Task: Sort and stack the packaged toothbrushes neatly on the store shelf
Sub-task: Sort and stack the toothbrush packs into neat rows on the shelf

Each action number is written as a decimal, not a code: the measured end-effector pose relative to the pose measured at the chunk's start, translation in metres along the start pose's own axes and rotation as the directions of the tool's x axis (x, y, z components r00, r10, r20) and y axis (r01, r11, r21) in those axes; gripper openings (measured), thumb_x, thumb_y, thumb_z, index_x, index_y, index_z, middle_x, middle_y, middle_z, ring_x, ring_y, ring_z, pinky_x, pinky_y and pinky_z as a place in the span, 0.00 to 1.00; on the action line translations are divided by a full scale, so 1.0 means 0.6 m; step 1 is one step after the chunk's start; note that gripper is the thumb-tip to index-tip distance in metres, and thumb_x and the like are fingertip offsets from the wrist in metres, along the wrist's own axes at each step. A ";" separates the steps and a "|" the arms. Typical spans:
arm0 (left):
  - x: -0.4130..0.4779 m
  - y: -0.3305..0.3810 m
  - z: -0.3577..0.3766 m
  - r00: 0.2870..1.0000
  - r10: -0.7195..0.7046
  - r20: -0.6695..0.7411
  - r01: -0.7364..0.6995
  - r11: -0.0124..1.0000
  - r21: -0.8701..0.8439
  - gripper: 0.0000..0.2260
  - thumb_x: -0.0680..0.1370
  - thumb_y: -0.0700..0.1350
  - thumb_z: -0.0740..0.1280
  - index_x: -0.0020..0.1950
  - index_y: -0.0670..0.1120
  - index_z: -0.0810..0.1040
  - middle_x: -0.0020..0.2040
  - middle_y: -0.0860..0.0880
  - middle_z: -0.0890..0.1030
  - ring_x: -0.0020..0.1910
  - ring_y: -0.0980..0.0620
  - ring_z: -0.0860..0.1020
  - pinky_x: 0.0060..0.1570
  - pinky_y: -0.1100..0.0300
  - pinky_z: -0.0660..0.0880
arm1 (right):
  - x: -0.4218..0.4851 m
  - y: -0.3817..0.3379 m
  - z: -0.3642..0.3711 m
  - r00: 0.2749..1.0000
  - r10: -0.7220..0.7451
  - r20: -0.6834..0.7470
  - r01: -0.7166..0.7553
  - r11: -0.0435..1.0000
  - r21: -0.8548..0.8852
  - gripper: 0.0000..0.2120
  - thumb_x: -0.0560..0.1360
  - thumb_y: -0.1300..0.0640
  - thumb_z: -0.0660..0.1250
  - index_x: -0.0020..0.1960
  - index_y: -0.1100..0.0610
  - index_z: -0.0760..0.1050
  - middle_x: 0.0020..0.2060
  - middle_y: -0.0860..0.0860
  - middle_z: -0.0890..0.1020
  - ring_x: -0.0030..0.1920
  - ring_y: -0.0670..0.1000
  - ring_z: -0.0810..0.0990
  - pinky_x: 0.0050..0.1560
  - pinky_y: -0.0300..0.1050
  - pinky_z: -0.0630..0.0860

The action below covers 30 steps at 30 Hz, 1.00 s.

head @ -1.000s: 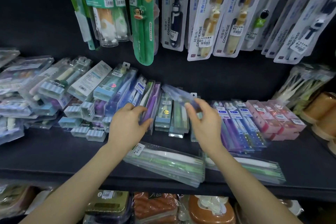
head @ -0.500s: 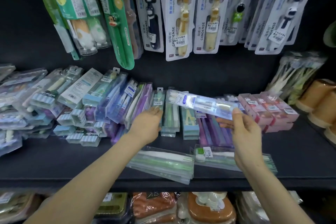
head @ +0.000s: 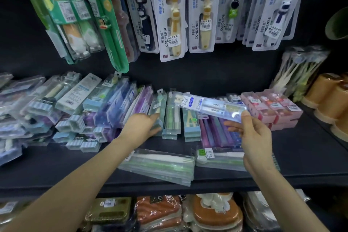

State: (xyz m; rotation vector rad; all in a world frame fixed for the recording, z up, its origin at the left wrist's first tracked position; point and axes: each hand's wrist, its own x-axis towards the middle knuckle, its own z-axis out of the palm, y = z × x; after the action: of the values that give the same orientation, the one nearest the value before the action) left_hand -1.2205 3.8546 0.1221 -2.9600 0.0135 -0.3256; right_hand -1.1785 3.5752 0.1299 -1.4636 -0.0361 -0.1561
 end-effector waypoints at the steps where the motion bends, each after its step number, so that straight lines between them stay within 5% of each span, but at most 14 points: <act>1: -0.006 0.003 -0.004 0.998 0.000 -0.069 -0.004 0.998 -0.057 0.20 0.79 0.50 0.65 0.68 0.41 0.72 0.39 0.42 0.81 0.39 0.43 0.79 0.38 0.56 0.71 | -0.002 -0.002 0.000 1.000 -0.001 0.004 0.001 1.000 0.001 0.14 0.80 0.48 0.60 0.45 0.53 0.79 0.36 0.49 0.85 0.38 0.46 0.83 0.43 0.39 0.75; 4: -0.018 0.011 -0.018 0.978 0.034 -0.205 -0.067 0.986 -0.154 0.18 0.67 0.36 0.77 0.55 0.35 0.81 0.25 0.42 0.76 0.23 0.45 0.75 0.23 0.57 0.74 | -0.006 -0.005 0.000 1.000 -0.006 0.009 0.006 1.000 0.001 0.14 0.80 0.48 0.59 0.45 0.54 0.79 0.36 0.48 0.85 0.38 0.46 0.83 0.44 0.40 0.75; 9: -0.011 0.019 -0.021 0.973 0.035 -0.228 -0.060 0.993 -0.105 0.21 0.57 0.27 0.75 0.49 0.39 0.85 0.23 0.44 0.74 0.20 0.47 0.73 0.19 0.61 0.70 | -0.009 -0.012 -0.007 1.000 0.012 -0.007 -0.012 1.000 0.013 0.14 0.80 0.48 0.59 0.47 0.54 0.80 0.37 0.50 0.85 0.38 0.46 0.83 0.41 0.36 0.75; 12: -0.010 0.021 -0.012 0.975 -0.084 -0.206 0.051 0.986 -0.160 0.10 0.71 0.37 0.70 0.52 0.39 0.83 0.32 0.42 0.80 0.30 0.42 0.78 0.28 0.57 0.73 | -0.011 -0.015 -0.010 1.000 0.020 -0.022 -0.019 1.000 0.020 0.13 0.80 0.48 0.59 0.47 0.53 0.79 0.37 0.51 0.85 0.37 0.44 0.82 0.37 0.32 0.74; 17: 0.010 0.024 -0.002 0.986 -0.144 -0.083 0.151 0.985 0.083 0.17 0.78 0.54 0.63 0.60 0.44 0.71 0.46 0.47 0.80 0.43 0.46 0.79 0.32 0.58 0.65 | -0.013 -0.019 -0.014 0.999 0.035 -0.027 -0.035 0.999 0.023 0.13 0.80 0.49 0.59 0.49 0.55 0.79 0.37 0.50 0.85 0.37 0.43 0.82 0.35 0.30 0.74; 24: 0.019 0.014 0.005 0.993 -0.109 0.041 0.102 0.984 0.150 0.19 0.76 0.59 0.65 0.61 0.49 0.76 0.53 0.49 0.78 0.51 0.48 0.78 0.42 0.57 0.72 | -0.010 -0.025 -0.024 0.998 0.046 -0.050 -0.045 0.999 0.021 0.14 0.80 0.49 0.60 0.50 0.56 0.80 0.38 0.52 0.85 0.38 0.46 0.82 0.38 0.34 0.75; 30: 0.016 0.001 0.003 0.998 -0.025 0.053 0.026 0.999 -0.026 0.20 0.77 0.58 0.64 0.66 0.51 0.76 0.60 0.52 0.79 0.58 0.51 0.77 0.54 0.57 0.73 | -0.011 -0.026 -0.028 0.997 0.055 -0.062 -0.053 0.998 0.019 0.14 0.80 0.48 0.59 0.49 0.55 0.79 0.40 0.53 0.85 0.40 0.47 0.83 0.38 0.34 0.74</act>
State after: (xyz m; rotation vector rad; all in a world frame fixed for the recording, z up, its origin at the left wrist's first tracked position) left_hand -1.2107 3.8541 0.1225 -2.9964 -0.0265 -0.2526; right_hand -1.1883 3.5576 0.1429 -1.4398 0.0529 -0.1572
